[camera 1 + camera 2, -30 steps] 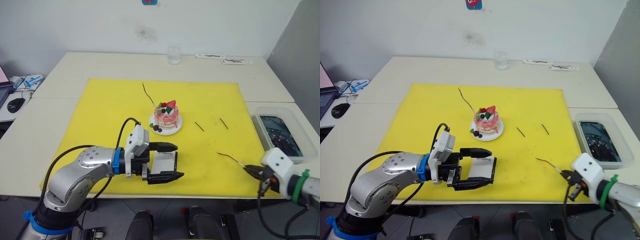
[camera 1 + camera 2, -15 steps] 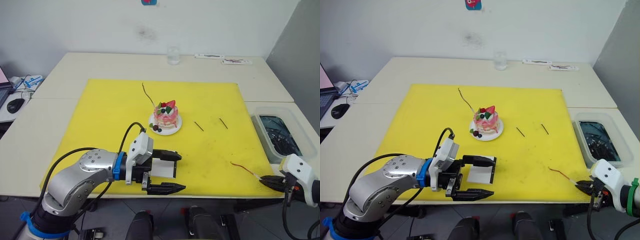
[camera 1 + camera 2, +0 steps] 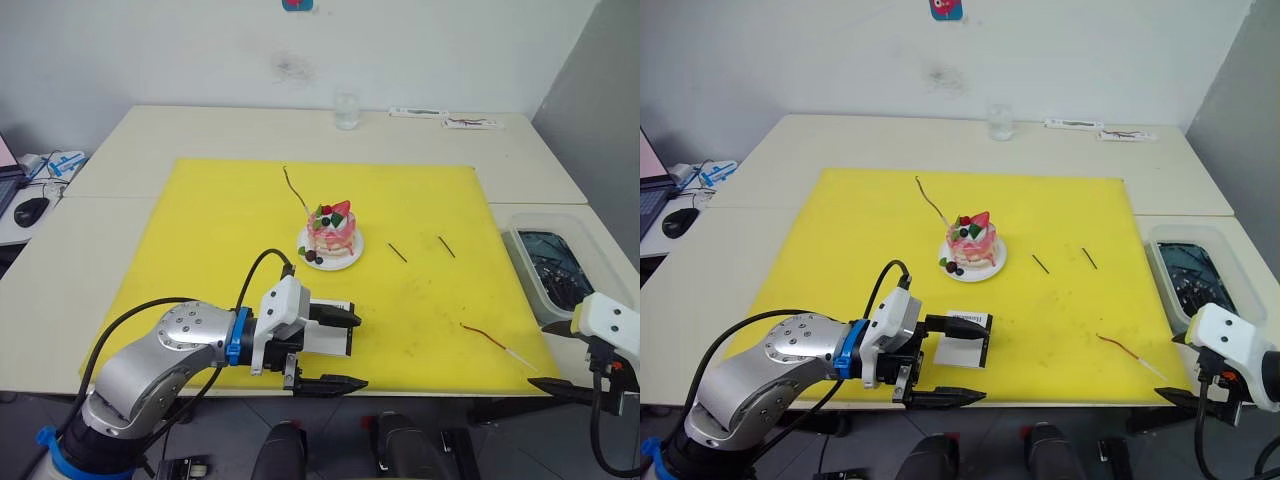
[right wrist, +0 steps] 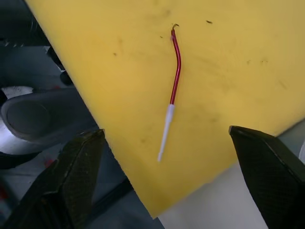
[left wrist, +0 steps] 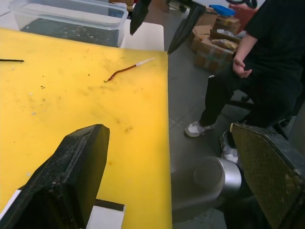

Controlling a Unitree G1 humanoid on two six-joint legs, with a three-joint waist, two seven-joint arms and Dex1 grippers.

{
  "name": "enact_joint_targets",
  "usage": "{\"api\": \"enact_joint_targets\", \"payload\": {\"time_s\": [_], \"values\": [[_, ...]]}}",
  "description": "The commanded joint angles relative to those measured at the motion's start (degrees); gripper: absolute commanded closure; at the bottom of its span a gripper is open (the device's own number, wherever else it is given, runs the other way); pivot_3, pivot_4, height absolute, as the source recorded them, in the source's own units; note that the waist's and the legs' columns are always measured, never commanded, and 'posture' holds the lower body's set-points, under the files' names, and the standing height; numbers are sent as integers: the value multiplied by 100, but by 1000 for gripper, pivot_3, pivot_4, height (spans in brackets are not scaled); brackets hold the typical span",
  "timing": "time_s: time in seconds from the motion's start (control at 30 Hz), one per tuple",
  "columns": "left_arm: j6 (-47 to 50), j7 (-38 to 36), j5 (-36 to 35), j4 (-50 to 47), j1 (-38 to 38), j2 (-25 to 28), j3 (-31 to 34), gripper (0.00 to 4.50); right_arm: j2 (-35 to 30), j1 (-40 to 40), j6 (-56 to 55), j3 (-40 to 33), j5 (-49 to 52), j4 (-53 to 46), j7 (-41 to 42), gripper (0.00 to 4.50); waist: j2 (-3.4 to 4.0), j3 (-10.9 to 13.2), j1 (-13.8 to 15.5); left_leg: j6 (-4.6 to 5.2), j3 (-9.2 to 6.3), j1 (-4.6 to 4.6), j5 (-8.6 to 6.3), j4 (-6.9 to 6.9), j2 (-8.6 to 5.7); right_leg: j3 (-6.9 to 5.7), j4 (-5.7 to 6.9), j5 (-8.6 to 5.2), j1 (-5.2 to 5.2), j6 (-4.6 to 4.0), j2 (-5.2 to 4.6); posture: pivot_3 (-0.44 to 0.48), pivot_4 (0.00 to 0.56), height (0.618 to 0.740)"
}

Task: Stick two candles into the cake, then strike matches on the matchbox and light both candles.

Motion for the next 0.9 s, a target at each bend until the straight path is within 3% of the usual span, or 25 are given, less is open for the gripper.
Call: {"api": "enact_joint_targets", "payload": {"time_s": [0.03, 0.2, 0.43, 0.73, 0.9], "values": [[-210, 10, 196, -155, 16, -31, -165, 0, -498, -462, 934, 340, 98, -276, -339, 36, 0, 0, -3, 0, 1, 0, 0, 1, 0, 1, 0, 0, 0, 0, -1, 0, 150, 740], [-328, 75, 442, -233, 21, -102, -381, 0, -908, -1452, 2063, 1297, 505, -361, -686, 36, 0, 0, 2, 0, 3, 1, 0, -1, 0, 1, 1, 1, -2, 1, -2, 0, 150, 740], [-346, 252, 580, -236, -91, -332, -581, 0, -948, -2879, 2445, 2889, 516, -64, -935, 36, 2, 1, 0, 0, 6, -3, 0, -3, 0, 1, -1, 1, -6, 1, -4, 0, 150, 740], [-338, 372, 659, -260, -81, -451, -654, 0, -956, -3247, 2405, 3582, 401, 234, -1053, 36, 2, 1, 0, 0, 6, -3, 0, -4, -1, 1, 1, 2, -5, 2, -4, 0, 150, 740], [-334, 419, 666, -282, -66, -451, -683, 0, -878, -3172, 2351, 3678, 329, 267, -1158, 1252, 3, 1, 0, 0, 5, 0, 0, -3, 0, 1, 5, 2, -6, 2, -3, 0, 150, 740]]}}
